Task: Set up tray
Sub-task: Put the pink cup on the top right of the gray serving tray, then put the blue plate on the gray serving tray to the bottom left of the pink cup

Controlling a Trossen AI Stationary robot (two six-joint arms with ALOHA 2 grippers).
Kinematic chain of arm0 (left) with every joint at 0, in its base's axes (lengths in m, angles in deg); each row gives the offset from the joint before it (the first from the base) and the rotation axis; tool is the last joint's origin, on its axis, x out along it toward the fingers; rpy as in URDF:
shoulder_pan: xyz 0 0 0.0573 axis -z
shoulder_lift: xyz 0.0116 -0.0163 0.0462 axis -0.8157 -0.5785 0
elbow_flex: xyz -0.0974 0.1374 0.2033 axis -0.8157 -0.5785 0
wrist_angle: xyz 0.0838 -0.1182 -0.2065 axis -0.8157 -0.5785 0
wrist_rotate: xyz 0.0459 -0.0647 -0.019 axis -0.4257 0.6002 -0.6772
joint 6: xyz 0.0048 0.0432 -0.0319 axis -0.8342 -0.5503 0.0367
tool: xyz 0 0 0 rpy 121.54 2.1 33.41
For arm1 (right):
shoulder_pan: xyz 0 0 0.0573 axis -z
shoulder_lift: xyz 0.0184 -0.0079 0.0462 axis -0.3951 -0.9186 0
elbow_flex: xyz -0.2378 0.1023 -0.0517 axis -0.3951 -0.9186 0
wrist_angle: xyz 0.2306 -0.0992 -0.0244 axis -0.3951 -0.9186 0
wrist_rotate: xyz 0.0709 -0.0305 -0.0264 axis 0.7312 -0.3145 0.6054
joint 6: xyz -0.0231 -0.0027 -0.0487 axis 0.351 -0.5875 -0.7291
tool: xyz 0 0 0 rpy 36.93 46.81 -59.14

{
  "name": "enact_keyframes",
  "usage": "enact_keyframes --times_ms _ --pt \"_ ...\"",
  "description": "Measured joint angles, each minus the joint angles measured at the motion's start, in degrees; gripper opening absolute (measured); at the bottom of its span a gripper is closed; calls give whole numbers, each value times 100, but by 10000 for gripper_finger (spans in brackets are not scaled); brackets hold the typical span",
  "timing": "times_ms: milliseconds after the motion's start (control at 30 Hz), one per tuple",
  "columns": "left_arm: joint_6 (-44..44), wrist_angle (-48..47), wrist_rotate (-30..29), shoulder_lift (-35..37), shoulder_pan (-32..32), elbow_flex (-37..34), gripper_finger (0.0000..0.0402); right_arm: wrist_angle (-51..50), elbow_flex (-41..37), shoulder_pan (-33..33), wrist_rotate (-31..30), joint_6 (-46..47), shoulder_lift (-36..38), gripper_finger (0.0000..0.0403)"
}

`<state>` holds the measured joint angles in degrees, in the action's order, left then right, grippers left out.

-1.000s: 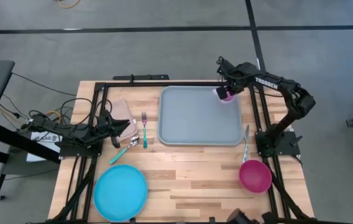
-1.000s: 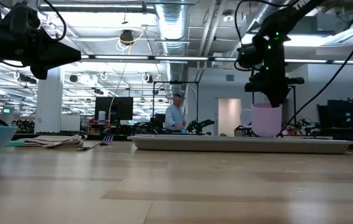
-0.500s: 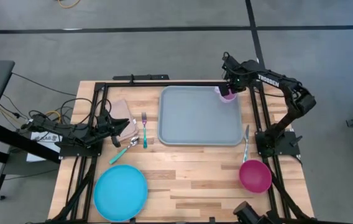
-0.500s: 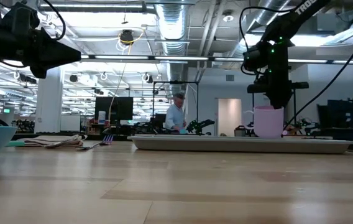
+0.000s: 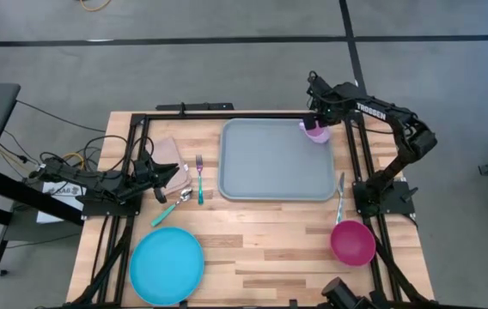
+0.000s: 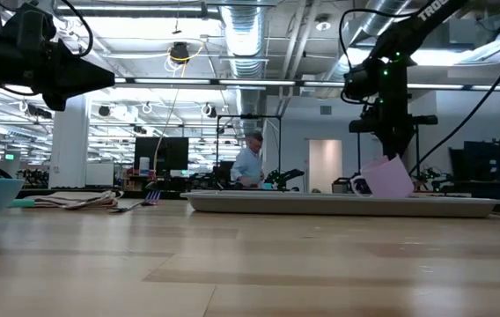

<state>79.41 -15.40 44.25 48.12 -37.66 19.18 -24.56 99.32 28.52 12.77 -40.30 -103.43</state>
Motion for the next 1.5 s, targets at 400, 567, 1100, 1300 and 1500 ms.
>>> enact_keyframes --times_ms 400,567,1100,1300,1500 --pt "0 -1 2 0 0 0 57 189 -688 40 39 -90 0 52" --pt "0 -1 1 0 0 0 57 248 -719 87 42 -179 0 52" --pt "-2 0 2 0 0 0 57 -347 -23 43 48 -254 0 52" --pt "-2 -1 2 0 0 0 57 -1275 702 -219 52 -54 0 52" --pt "-2 -1 2 0 0 0 57 -2398 1348 -895 55 -83 0 52"
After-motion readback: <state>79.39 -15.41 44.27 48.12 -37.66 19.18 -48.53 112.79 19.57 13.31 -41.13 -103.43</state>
